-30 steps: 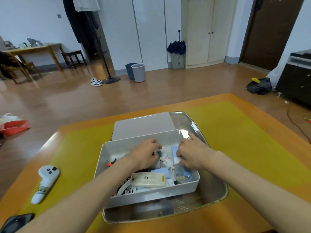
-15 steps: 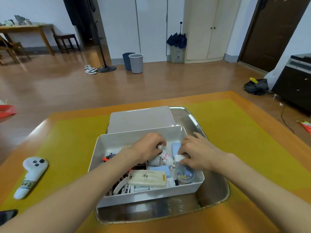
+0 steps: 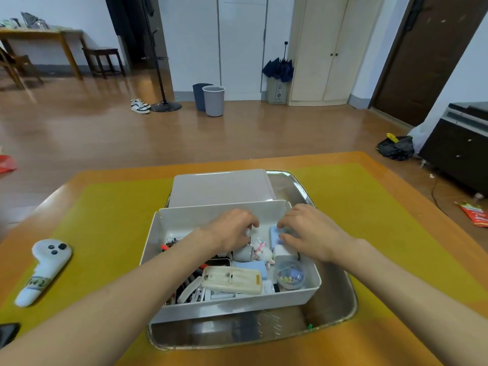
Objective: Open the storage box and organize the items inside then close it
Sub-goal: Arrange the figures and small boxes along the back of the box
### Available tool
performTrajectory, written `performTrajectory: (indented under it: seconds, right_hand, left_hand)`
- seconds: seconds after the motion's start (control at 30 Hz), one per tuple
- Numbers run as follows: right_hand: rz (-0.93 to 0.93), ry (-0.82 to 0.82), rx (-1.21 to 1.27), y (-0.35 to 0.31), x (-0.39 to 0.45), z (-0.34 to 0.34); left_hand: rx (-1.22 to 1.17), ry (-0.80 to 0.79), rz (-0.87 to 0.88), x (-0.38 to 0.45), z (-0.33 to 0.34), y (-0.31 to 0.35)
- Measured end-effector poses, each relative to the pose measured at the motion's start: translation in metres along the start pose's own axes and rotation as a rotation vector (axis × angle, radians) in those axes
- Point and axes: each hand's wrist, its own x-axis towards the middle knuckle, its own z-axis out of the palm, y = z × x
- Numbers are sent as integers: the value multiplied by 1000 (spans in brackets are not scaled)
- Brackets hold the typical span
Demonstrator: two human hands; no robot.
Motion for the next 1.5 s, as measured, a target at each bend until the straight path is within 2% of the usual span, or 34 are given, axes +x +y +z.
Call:
performTrajectory:
  seconds: [0.2, 0.27, 0.4, 0.5, 0.7, 0.8, 0.9, 1.1, 1.23, 1.5]
  right_hand:
    - [51, -58, -370, -26, 25, 1]
    - [134, -117, -387, -34, 35, 7]
    - [251, -239, -359, -44, 47, 16]
    - [313, -210, -234, -42, 50, 13]
    - [278, 77, 211, -22, 39, -3]
    - [276, 101, 408, -18, 34, -5]
    - [294, 95, 457, -16, 34, 0]
    - [218, 122, 372, -20, 28, 5]
    - [161, 41, 233, -16, 26, 2]
    - [25, -119, -143, -21, 40, -5]
  left_hand:
    - [-58, 95, -94, -26, -17, -15]
    - [1, 113, -124, -40, -15, -25]
    - [29, 33, -149, -61, -4, -34]
    - [-7, 56, -148, -63, -2, -36]
    - [-42, 56, -162, -49, -4, -41]
    - [-24, 54, -153, -45, 0, -42]
    - [-15, 70, -166, -43, 4, -43]
    - [-51, 21, -164, -34, 1, -44]
    - [-22, -29, -164, -32, 0, -44]
    - [13, 15, -143, -42, -3, -42]
